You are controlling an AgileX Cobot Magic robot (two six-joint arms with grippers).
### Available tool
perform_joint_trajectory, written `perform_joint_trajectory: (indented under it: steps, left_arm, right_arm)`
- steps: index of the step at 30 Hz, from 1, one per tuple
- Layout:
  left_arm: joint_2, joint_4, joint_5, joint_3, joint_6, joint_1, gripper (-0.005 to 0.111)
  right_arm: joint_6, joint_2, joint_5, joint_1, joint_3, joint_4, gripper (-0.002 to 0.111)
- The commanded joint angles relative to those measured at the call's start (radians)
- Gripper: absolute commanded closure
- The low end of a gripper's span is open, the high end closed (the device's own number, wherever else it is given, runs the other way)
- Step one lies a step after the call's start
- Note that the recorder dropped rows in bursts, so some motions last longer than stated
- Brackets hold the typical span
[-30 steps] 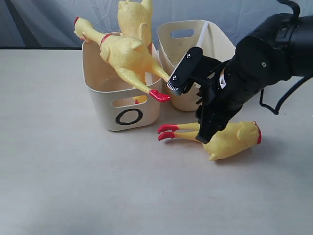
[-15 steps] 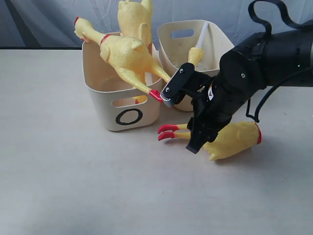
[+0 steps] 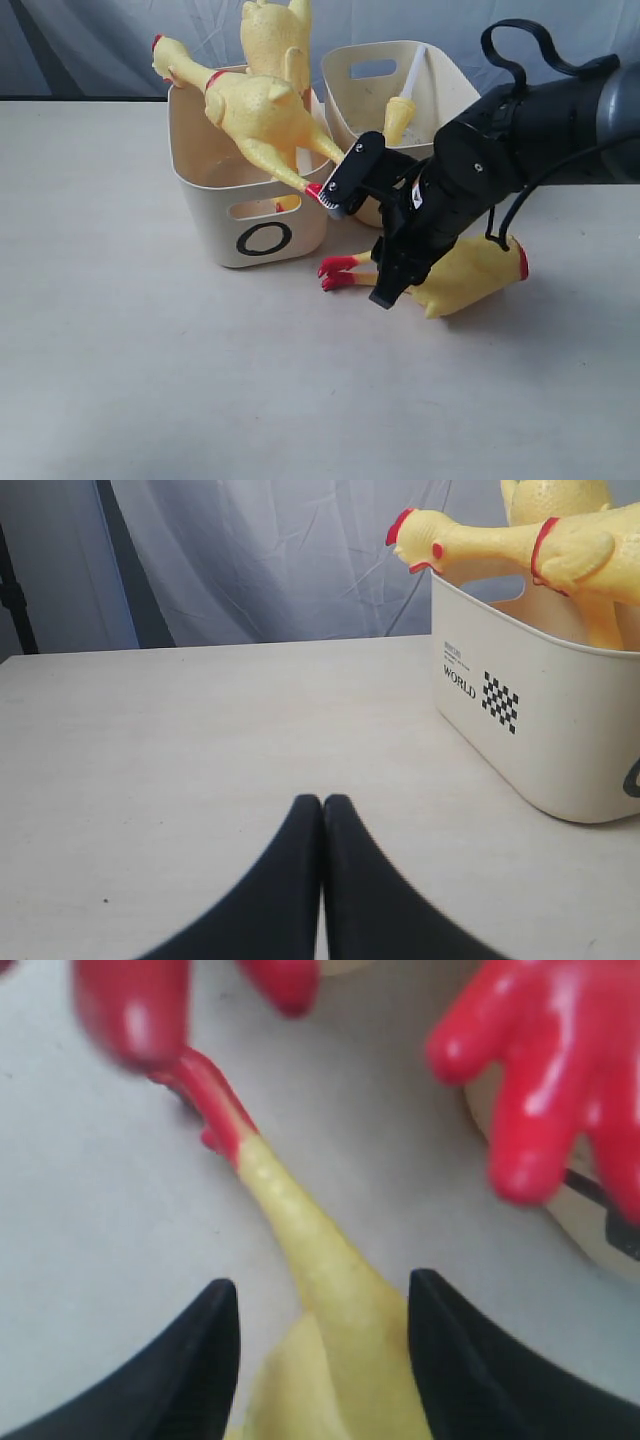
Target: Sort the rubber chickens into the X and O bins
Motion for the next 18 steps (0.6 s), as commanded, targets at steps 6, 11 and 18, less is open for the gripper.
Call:
perform_joint_trajectory:
  steps: [6, 11, 18]
  left_arm:
    - [-0.003, 0.000, -0.013, -0.006, -0.003, -0.003, 0.107]
    - [-0.003, 0.000, -0.013, -0.006, -0.003, -0.003, 0.107]
    - [-0.003, 0.000, -0.013, -0.006, -0.003, -0.003, 0.107]
  right_arm:
    - [0.007, 0.038, 0.020, 0.000, 0.005, -0.038, 0.083]
    - [0.007, 0.038, 0.057, 0.000, 0.005, -0.038, 0.089]
    - [0.007, -0.024, 0.126, 0.000, 0.005, -0.003, 0.089]
